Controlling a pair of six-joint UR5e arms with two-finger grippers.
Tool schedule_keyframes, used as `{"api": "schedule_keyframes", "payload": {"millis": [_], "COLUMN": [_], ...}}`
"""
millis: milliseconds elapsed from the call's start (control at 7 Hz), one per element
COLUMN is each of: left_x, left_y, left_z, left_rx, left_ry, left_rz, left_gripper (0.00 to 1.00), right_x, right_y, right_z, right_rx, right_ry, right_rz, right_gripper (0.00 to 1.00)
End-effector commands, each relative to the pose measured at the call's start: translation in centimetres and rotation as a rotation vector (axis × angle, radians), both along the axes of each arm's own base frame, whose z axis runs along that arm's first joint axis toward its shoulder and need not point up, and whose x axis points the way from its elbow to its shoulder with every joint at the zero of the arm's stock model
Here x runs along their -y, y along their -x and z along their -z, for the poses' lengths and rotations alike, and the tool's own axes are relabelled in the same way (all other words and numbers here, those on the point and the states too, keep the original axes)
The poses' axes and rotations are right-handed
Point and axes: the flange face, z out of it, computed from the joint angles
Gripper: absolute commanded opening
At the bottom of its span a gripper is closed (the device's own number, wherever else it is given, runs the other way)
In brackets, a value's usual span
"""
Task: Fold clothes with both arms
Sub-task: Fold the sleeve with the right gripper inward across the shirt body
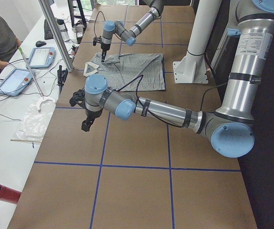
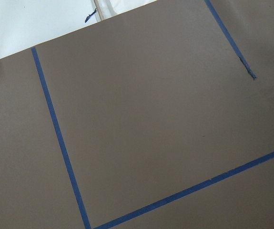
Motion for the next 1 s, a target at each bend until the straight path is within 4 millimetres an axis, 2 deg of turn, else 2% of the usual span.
{"api": "schedule_keyframes", "payload": {"millis": [0, 143, 286, 429, 571, 714, 857], "left_x": [1.2, 2.5, 2.9, 3.0, 2.3, 1.7, 2.6], "left_y": [-3.0, -8.4, -13.2, -18.3, -24.0, -28.4, -32.5], "left_z": [3.1, 7.1, 9.3, 11.3, 12.5, 12.6, 12.4], "left_rx": [-0.049, -0.112, -0.134, -0.142, -0.181, -0.212, -0.213], "left_ry": [0.062, 0.148, 0.238, 0.314, 0.384, 0.398, 0.384], "left_rz": [0.054, 0.096, 0.161, 0.251, 0.341, 0.424, 0.478], "left_gripper": [1.00, 1.00, 1.00, 1.00, 1.00, 1.00, 1.00], "right_x": [-0.6, -1.2, -2.2, -4.5, -6.3, -9.7, -11.9], "right_y": [-0.6, -2.4, -5.6, -8.0, -11.2, -15.0, -19.5], "right_z": [1.8, 2.7, 4.4, 3.3, 2.7, 1.0, -1.0], "right_rx": [0.046, 0.055, 0.041, -0.018, -0.096, -0.157, -0.172], "right_ry": [-0.012, 0.056, 0.166, 0.244, 0.297, 0.233, 0.157], "right_rz": [0.018, 0.066, 0.122, 0.120, 0.127, 0.224, 0.293], "right_gripper": [1.00, 1.00, 1.00, 1.00, 1.00, 1.00, 1.00]}}
